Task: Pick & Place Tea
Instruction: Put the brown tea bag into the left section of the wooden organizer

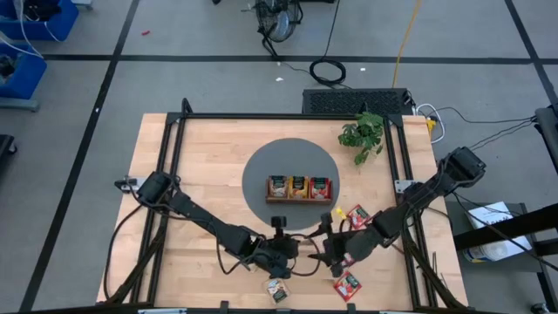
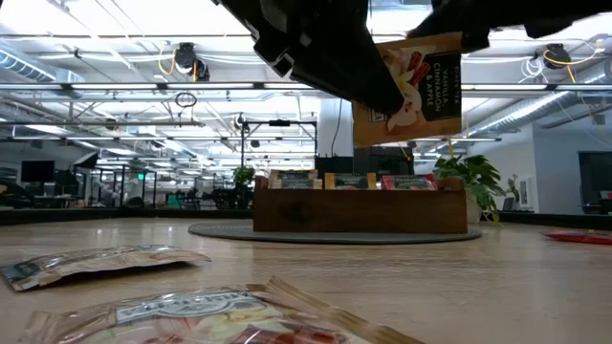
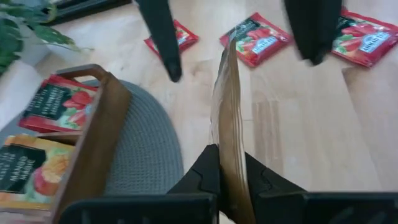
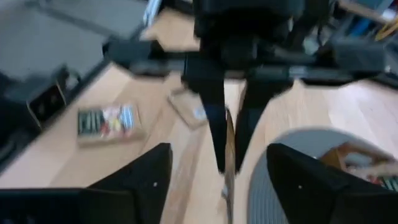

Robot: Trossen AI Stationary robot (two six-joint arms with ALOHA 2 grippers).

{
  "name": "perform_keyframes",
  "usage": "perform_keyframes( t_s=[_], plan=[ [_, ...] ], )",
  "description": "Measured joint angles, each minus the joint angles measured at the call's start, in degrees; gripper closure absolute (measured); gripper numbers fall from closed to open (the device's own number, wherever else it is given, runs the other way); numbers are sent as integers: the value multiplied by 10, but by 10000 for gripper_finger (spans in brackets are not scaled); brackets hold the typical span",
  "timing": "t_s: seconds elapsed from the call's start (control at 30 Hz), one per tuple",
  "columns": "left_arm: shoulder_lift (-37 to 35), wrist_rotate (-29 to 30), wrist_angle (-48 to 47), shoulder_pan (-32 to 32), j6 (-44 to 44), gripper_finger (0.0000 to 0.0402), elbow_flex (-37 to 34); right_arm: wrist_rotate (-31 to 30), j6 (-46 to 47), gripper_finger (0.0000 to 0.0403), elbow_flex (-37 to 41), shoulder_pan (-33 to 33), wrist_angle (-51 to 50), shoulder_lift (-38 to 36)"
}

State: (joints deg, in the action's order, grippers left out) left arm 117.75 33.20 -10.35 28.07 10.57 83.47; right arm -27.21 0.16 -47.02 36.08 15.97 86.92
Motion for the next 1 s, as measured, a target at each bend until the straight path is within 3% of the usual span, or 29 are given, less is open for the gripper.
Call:
perform_keyframes(
  t_s=[0.2, 0.4, 0.53, 0.67, 1.0],
  plan=[
    [0, 21, 1, 7, -1, 368, 0, 0, -22, 130, 134, 4, 248, -43],
    [0, 33, 7, 14, -9, 381, 0, -18, 23, 142, 276, 2, 485, -52],
    [0, 46, 23, 8, -15, 388, 0, -8, 76, 164, 296, -4, 487, -28],
    [0, 48, 39, -2, -15, 362, 0, 35, 81, 178, 273, -5, 484, 11],
    [0, 39, 44, -7, -19, 388, 0, 2, 48, 204, 245, -21, 487, 21]
  ],
)
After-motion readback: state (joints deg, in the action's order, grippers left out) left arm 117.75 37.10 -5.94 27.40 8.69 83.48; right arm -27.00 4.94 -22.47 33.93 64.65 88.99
